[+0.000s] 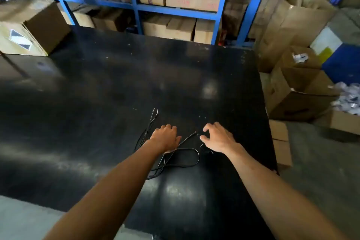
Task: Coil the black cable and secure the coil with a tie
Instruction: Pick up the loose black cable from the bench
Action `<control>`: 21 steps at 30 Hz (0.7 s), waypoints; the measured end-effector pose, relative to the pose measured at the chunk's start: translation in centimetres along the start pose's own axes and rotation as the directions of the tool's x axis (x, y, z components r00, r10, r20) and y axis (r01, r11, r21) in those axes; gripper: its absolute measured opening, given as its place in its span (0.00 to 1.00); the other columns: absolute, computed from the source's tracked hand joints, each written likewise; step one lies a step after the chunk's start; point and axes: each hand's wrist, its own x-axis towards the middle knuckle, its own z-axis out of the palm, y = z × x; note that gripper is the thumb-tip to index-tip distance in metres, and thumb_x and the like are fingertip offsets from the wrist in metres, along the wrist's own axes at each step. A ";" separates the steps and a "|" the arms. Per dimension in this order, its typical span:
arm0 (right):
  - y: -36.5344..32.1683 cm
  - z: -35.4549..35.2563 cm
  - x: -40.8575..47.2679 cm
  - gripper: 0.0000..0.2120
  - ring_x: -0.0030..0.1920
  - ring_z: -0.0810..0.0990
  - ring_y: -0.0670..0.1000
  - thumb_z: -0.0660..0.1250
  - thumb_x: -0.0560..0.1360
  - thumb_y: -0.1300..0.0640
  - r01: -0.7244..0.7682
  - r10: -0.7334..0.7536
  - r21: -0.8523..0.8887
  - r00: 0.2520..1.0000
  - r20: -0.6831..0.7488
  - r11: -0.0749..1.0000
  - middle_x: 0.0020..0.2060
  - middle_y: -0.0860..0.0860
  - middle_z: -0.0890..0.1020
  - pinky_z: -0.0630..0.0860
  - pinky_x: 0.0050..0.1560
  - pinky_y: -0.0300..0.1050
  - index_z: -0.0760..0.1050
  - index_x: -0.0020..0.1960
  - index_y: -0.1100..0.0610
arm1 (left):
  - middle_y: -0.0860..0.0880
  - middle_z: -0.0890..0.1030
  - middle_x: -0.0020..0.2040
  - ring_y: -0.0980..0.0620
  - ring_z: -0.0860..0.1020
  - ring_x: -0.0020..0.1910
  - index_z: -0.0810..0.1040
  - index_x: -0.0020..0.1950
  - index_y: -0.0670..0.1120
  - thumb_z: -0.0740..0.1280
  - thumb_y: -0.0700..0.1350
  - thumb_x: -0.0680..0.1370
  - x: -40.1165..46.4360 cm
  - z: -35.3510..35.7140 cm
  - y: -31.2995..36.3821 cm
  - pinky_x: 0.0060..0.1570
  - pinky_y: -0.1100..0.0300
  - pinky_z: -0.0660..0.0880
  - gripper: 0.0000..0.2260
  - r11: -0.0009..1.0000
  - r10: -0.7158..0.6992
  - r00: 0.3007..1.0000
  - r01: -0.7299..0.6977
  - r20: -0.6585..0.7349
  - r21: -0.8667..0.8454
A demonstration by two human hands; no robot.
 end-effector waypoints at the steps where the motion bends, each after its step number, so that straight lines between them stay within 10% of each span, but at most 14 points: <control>1: 0.0 0.6 0.4 0.19 0.63 0.77 0.57 0.65 0.79 0.44 -0.041 0.040 0.009 0.999 0.014 0.999 0.64 0.55 0.74 0.76 0.62 0.55 0.74 0.68 0.51 | 0.38 0.74 0.66 0.38 0.74 0.64 0.71 0.66 0.40 0.56 0.56 0.81 0.6 0.4 0.0 0.60 0.45 0.72 0.22 1.000 0.012 1.000 -0.013 0.023 0.013; 12: 0.3 7.9 7.2 0.16 0.58 0.82 0.64 0.64 0.79 0.48 -0.386 0.406 0.363 0.914 0.024 0.848 0.56 0.59 0.85 0.80 0.57 0.53 0.84 0.53 0.57 | 0.40 0.77 0.63 0.39 0.77 0.61 0.73 0.64 0.40 0.61 0.45 0.79 9.9 6.9 1.9 0.56 0.48 0.75 0.16 0.995 0.089 0.988 -0.095 0.123 0.042; 17: -0.7 7.5 9.9 0.20 0.53 0.83 0.62 0.64 0.78 0.44 -0.461 0.555 0.595 0.831 0.031 0.658 0.45 0.60 0.87 0.78 0.53 0.51 0.85 0.42 0.59 | 0.42 0.83 0.49 0.37 0.80 0.48 0.76 0.48 0.44 0.65 0.47 0.72 10.5 6.5 1.8 0.42 0.52 0.73 0.09 0.951 0.079 0.991 -0.043 0.107 -0.305; 21: -1.9 4.8 11.2 0.11 0.48 0.87 0.55 0.65 0.79 0.55 -0.301 0.512 0.814 0.859 0.005 0.497 0.43 0.53 0.89 0.82 0.53 0.51 0.85 0.50 0.57 | 0.51 0.83 0.43 0.49 0.81 0.45 0.78 0.41 0.51 0.67 0.53 0.69 10.5 4.2 -0.3 0.46 0.53 0.79 0.07 0.719 0.095 0.985 0.035 0.148 -0.694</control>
